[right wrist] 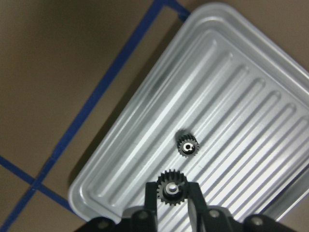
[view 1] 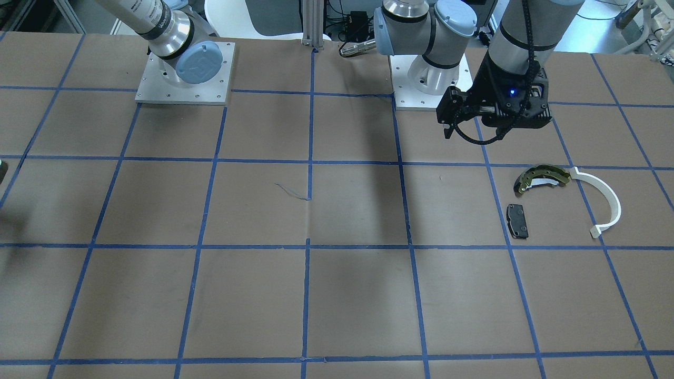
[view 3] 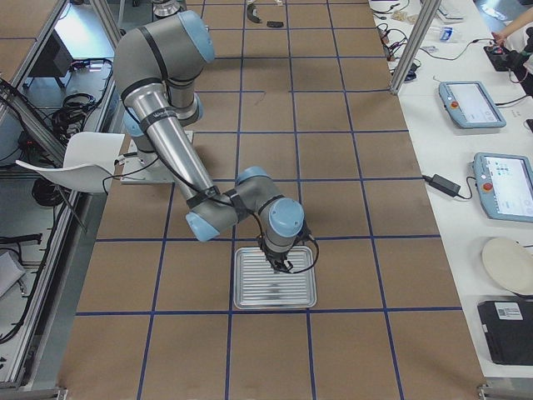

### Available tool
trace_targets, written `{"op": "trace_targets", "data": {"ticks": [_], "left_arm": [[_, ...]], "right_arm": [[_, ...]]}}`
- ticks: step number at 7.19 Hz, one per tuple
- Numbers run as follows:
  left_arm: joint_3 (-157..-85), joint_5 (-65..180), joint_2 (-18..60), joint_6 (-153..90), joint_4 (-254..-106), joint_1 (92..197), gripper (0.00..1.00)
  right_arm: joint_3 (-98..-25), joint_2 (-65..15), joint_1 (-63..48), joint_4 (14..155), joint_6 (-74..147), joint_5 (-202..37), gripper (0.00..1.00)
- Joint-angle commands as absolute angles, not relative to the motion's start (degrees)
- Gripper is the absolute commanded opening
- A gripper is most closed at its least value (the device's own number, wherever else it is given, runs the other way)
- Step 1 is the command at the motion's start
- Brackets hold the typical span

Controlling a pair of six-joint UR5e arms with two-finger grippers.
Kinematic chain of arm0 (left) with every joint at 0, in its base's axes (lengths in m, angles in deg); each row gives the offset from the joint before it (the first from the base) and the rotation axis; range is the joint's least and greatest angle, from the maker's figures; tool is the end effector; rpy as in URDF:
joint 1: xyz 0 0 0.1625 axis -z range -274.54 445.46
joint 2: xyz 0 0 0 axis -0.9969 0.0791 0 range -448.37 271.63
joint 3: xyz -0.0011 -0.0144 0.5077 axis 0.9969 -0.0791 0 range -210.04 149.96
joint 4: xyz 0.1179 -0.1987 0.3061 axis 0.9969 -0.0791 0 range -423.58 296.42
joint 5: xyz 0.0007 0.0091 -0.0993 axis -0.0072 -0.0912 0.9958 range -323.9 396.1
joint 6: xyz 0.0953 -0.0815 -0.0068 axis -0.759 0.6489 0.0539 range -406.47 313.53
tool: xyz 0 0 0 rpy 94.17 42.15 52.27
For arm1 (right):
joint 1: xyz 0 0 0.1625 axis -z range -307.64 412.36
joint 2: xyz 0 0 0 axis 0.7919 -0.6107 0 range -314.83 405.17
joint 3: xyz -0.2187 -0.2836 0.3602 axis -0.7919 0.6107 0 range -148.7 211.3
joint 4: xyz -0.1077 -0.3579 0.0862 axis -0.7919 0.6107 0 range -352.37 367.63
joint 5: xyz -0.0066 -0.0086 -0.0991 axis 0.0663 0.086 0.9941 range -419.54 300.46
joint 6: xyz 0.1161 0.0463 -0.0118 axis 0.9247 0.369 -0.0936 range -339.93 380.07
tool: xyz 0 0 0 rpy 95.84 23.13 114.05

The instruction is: Place bearing gear from tray to pile

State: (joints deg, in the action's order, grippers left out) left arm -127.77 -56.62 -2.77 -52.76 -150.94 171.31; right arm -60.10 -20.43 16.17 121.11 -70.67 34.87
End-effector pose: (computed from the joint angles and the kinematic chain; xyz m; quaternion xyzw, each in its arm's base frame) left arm -0.0966 -0.4264 0.5213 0.0188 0.9995 0.0082 0.0232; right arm -0.4340 -0.4708 0.3394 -0.3172 0.9474 0.0428 0.0076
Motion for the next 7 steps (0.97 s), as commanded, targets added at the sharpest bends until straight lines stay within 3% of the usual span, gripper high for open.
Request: {"op": "trace_targets", "data": {"ticks": [1,3,7], "left_arm": [[-127.86,-56.62,-1.9,-52.71,-150.86,171.24,1.0],[-127.95,-56.79,-1.98,-52.71,-150.86,171.16,1.0],[-128.38,-56.54,-0.85,-53.5,-149.82,170.37,1.0]], "right_arm": [[-61.23,-27.93,4.62,111.72,-52.27,34.6,0.03],[-63.78,-33.3,-11.45,111.08,-28.31,34.33,0.03],[-65.99,-32.1,-39.25,111.86,15.58,28.22,0.04]]}}
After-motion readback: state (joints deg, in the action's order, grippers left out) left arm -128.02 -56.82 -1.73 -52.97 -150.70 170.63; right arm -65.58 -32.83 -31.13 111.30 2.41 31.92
